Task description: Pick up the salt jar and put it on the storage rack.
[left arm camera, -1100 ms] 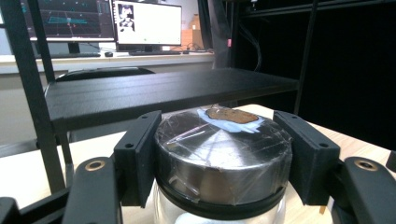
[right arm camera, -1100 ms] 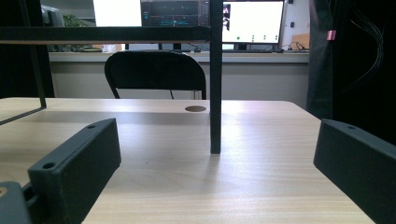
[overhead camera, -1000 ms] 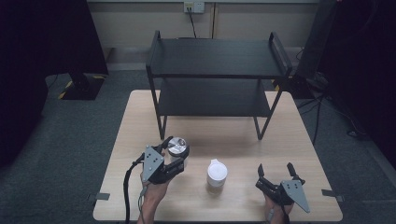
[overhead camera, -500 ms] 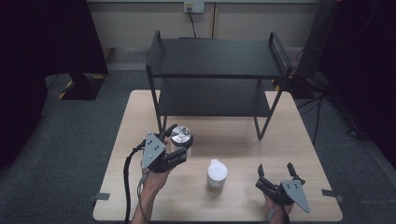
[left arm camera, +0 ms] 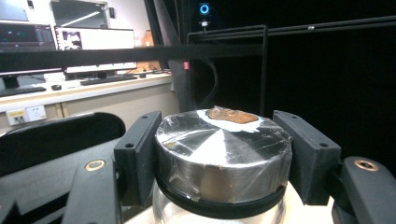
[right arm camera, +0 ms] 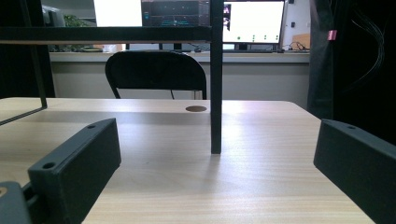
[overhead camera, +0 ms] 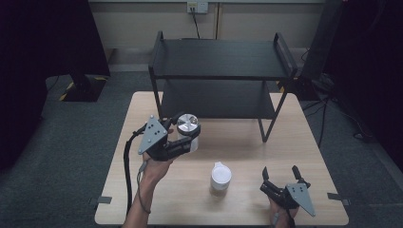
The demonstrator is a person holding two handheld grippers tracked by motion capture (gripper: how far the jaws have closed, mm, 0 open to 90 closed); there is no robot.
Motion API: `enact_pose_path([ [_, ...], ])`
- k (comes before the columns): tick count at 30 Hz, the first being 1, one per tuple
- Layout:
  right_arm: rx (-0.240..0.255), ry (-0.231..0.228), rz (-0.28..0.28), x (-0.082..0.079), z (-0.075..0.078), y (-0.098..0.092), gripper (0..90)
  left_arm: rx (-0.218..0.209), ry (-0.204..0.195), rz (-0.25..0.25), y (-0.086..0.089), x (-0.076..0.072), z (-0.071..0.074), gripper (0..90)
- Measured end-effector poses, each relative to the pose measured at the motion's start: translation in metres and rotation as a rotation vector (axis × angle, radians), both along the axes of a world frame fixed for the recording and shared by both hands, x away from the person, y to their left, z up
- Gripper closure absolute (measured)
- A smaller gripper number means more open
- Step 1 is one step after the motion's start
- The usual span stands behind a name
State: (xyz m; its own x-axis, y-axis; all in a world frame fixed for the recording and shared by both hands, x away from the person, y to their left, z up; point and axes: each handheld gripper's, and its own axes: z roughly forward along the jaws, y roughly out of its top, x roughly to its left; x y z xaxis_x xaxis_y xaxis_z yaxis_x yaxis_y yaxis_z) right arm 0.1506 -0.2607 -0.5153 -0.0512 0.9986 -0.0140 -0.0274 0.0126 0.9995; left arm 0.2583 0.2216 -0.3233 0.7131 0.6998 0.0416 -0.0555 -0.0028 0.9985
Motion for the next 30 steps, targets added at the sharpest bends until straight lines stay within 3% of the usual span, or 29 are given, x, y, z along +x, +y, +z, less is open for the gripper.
enact_pose_path([
  [11, 0.0, 0.0, 0.001, 0.0, 0.0, 0.0, 0.0, 0.003, -0.012, -0.033, -0.003, 0.018, 0.034, 35.5],
  [17, 0.001, 0.0, 0.002, 0.0, 0.0, 0.0, 0.0, -0.003, -0.022, -0.017, -0.005, 0.025, 0.064, 35.4],
  [20, 0.001, 0.0, 0.004, 0.0, 0.0, -0.001, 0.0, -0.001, -0.034, 0.015, -0.01, 0.027, 0.081, 35.4],
  [24, 0.003, 0.0, 0.007, 0.0, 0.0, -0.001, 0.0, -0.064, -0.028, 0.087, -0.019, 0.033, 0.097, 35.4],
  [30, 0.003, 0.0, 0.012, 0.0, 0.0, -0.002, 0.0, -0.098, -0.032, 0.198, -0.041, 0.044, 0.117, 35.4],
])
